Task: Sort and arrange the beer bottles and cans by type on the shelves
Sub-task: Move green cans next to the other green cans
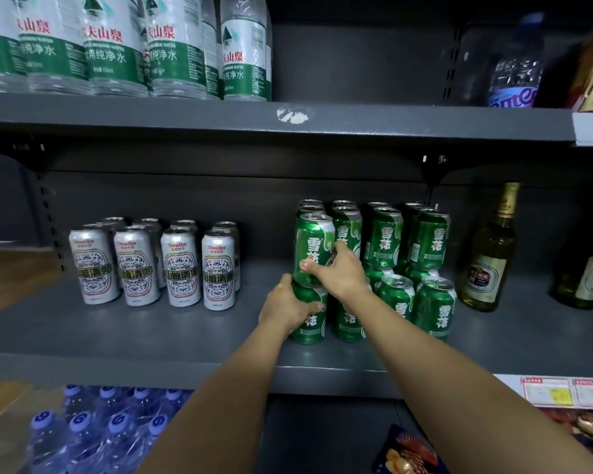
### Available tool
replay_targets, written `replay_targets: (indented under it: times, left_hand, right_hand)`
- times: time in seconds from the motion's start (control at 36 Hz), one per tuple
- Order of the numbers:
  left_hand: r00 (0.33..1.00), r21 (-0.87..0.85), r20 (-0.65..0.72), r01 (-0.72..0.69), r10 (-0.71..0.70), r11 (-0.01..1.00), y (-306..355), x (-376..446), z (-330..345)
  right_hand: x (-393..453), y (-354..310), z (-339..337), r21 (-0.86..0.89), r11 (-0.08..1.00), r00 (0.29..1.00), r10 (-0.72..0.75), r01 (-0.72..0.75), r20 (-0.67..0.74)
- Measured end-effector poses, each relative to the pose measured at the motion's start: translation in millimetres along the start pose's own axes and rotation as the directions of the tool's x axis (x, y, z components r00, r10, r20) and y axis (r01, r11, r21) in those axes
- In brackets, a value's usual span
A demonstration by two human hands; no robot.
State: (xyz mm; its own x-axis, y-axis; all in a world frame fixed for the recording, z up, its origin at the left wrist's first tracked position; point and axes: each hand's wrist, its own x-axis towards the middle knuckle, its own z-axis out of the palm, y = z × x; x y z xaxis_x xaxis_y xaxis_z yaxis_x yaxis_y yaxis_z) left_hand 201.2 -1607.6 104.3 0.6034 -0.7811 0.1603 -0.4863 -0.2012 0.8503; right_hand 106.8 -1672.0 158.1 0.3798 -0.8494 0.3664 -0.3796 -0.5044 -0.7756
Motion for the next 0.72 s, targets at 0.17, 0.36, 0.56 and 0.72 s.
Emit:
replay_targets:
  times: [0.17,0.36,0.56,0.72]
  left_hand:
    - [1.000,-0.005,0.000,-0.005,0.005,1.000,-2.4,-0.4,2.1]
    - [1.000,-0.096,-0.014,-0.024,0.023,0.995,-0.2,-6.9,4.2]
    - [0.993,-0.146,-0.094,-0.089,0.076,0.985,10.0,-11.1,1.0]
    - [0.992,-0.133,-0.101,-0.091,0.077,0.987,11.9,-9.1,-1.4]
  right_hand:
    - [-0.3,3.5,2.1,-0.017,1.000,1.000,-0.014,0.014,0.002]
    - [-0.9,4.5,5.5,0.011,1.000,1.000,-0.008,0.008,0.005]
    - [-0.8,0.5,3.7,0.013,1.000,1.000,0.011,-0.011,0.016]
    - [-2.9,3.7,3.8,-0.019,1.000,1.000,-0.002,0.002,0.001]
